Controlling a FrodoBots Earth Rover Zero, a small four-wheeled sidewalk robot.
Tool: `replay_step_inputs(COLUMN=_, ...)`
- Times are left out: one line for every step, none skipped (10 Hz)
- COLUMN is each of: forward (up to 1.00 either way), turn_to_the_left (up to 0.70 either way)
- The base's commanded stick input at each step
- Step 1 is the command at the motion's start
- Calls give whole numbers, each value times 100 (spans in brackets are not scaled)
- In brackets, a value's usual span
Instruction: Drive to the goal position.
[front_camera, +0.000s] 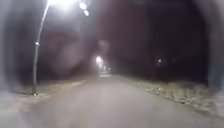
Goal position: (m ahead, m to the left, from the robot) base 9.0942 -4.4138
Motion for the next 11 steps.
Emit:
replay_step_inputs(forward=100, turn_to_the_left=7)
replay_step_inputs(forward=100, turn_to_the_left=7)
replay_step_inputs(forward=100, turn_to_the_left=7)
replay_step_inputs(forward=100, turn_to_the_left=7)
replay_step_inputs(forward=100, turn_to_the_left=7)
replay_step_inputs(forward=100, turn_to_the_left=7)
replay_step_inputs(forward=100, turn_to_the_left=7)
replay_step_inputs(forward=100, turn_to_the_left=7)
replay_step_inputs(forward=100, turn_to_the_left=7)
replay_step_inputs(forward=100, turn_to_the_left=7)
replay_step_inputs(forward=100, turn_to_the_left=7)
